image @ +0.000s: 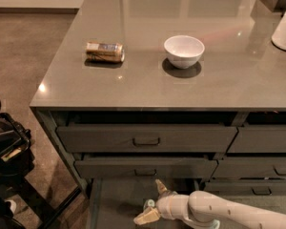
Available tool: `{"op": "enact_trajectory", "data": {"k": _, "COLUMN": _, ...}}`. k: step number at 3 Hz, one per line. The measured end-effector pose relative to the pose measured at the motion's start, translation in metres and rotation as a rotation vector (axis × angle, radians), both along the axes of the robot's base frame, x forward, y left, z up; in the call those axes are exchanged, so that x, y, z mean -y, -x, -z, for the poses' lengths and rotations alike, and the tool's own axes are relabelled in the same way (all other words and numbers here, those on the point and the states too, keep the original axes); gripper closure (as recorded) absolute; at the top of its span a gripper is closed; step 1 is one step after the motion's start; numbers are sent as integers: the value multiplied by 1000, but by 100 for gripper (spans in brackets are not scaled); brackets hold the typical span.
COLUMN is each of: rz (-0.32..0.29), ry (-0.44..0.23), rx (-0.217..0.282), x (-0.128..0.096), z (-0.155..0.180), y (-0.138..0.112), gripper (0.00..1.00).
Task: Pick blue plastic bottle from bottom drawer and place on counter
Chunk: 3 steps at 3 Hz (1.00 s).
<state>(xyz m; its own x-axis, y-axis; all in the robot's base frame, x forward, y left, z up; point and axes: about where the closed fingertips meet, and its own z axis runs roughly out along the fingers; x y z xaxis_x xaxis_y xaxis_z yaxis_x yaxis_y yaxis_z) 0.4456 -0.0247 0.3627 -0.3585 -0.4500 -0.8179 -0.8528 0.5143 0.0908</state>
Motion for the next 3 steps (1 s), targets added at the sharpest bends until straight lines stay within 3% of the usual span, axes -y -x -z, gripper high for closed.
{"op": "enact_trajectory", "data": {"k": 2, "rz": 92, "ry": -27, "rx": 50, "x": 18, "z": 64, "y": -39, "gripper": 0}}
{"op": "enact_trajectory", "data": {"k": 3, "rz": 124, "ry": -44, "rx": 39, "x": 23, "z": 87, "y": -45, "gripper": 0}}
